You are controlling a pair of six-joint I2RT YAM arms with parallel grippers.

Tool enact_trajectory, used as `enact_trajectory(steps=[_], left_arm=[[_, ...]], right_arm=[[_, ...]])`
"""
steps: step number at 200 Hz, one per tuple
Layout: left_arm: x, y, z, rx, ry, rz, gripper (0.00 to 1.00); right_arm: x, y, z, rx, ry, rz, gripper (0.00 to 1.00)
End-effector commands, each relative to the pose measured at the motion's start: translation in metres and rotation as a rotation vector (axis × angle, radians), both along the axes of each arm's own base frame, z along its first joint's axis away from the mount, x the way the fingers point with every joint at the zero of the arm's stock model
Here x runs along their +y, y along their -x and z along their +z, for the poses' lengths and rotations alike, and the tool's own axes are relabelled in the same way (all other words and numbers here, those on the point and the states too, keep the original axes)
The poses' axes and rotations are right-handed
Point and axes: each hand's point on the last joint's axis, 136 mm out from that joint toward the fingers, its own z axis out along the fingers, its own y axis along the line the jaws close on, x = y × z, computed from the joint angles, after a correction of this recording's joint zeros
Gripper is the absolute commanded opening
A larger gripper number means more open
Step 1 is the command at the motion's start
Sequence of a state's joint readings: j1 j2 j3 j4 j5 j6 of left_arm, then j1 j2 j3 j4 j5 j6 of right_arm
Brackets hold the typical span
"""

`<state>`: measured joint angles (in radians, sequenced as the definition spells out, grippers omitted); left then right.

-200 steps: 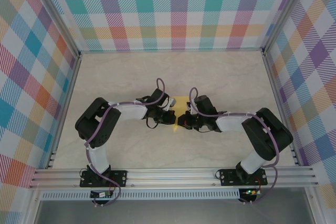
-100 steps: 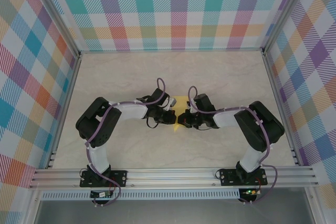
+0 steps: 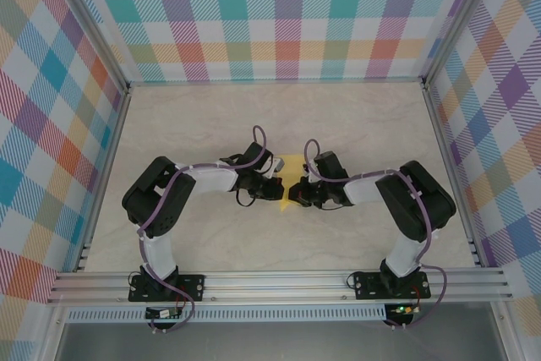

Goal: Fold a paper plane with a square sheet of paper (pick it up from the middle)
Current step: Third fold the triangle at the center of the table.

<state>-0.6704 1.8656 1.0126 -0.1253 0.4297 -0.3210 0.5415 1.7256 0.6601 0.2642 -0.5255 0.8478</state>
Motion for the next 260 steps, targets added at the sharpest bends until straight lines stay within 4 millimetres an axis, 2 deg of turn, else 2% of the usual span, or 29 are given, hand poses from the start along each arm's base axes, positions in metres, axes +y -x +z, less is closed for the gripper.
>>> enact_trajectory(steps=[1, 23, 53, 118, 138, 175, 188, 222, 260], left_arm=[[0.015, 0.011, -0.028, 0.061, -0.092, -0.002, 0.05], [0.016, 0.01, -0.028, 0.058, -0.093, 0.0, 0.05], [0.015, 0.011, -0.03, 0.065, -0.094, -0.001, 0.05], [0.015, 0.012, -0.031, 0.074, -0.098, -0.01, 0.05], [0.014, 0.012, -0.031, 0.074, -0.096, -0.014, 0.05], [0.014, 0.012, -0.031, 0.076, -0.1, -0.021, 0.05], [0.014, 0.012, -0.031, 0.075, -0.099, -0.021, 0.05], [0.013, 0.011, -0.03, 0.075, -0.1, -0.019, 0.05], [0.015, 0.012, -0.029, 0.075, -0.105, -0.023, 0.05]], right_arm=[[-0.005, -0.014, 0.029, -0.082, -0.028, 0.008, 0.0], [-0.011, -0.024, 0.031, -0.093, -0.036, 0.003, 0.0], [-0.01, -0.032, 0.024, -0.07, -0.053, 0.008, 0.0], [-0.024, -0.03, -0.017, -0.002, 0.053, -0.013, 0.0], [-0.023, -0.032, -0.008, -0.01, 0.04, -0.014, 0.01], [-0.027, -0.046, 0.031, -0.073, -0.002, -0.021, 0.03], [-0.028, -0.049, 0.038, -0.086, -0.012, -0.014, 0.04], [-0.031, -0.057, 0.03, -0.063, -0.028, -0.011, 0.03], [-0.036, -0.059, 0.008, -0.031, 0.018, -0.029, 0.03]])
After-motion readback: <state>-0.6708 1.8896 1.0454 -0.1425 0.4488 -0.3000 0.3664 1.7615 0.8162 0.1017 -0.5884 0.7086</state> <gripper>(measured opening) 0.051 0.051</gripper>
